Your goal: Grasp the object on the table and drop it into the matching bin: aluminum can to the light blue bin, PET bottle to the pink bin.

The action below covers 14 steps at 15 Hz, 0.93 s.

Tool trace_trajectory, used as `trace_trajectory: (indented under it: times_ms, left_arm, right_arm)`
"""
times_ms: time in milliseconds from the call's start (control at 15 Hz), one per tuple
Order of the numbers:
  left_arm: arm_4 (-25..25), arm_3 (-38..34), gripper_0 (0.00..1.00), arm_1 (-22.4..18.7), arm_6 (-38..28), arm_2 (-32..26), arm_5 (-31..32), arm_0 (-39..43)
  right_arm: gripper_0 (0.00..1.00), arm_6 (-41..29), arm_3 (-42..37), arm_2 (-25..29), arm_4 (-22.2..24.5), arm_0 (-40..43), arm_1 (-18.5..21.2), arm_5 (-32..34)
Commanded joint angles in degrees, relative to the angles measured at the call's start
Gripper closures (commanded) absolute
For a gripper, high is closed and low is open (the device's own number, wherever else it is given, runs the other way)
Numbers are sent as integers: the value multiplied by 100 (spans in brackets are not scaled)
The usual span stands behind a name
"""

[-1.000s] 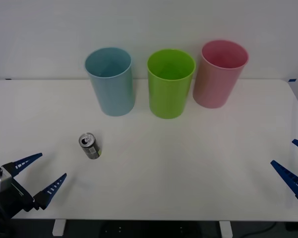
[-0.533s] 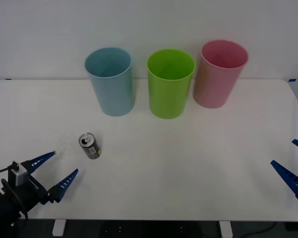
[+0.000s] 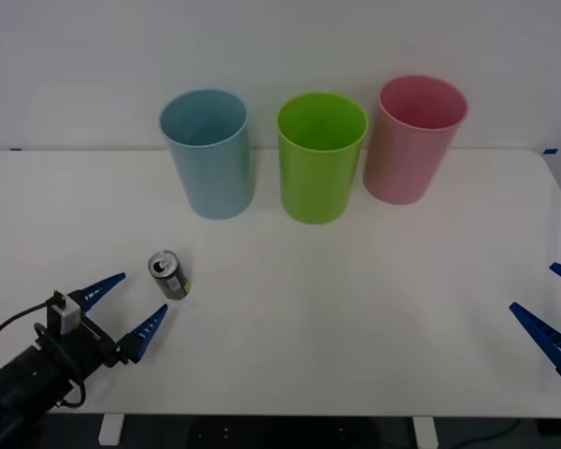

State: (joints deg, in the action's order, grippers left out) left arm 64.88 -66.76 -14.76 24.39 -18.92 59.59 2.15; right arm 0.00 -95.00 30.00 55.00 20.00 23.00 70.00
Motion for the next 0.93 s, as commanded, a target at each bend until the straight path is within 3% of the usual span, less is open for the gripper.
trace_trajectory:
  times_ms: [67, 933]
  left_arm:
    - [7, 5, 0, 113, 75, 64, -149, -57]
    - [16, 708, 0, 280, 417, 275, -527, -769]
  right_arm:
    - [0, 0, 0, 0, 0, 0, 0, 0]
    - [0, 0, 0, 0, 0, 0, 0, 0]
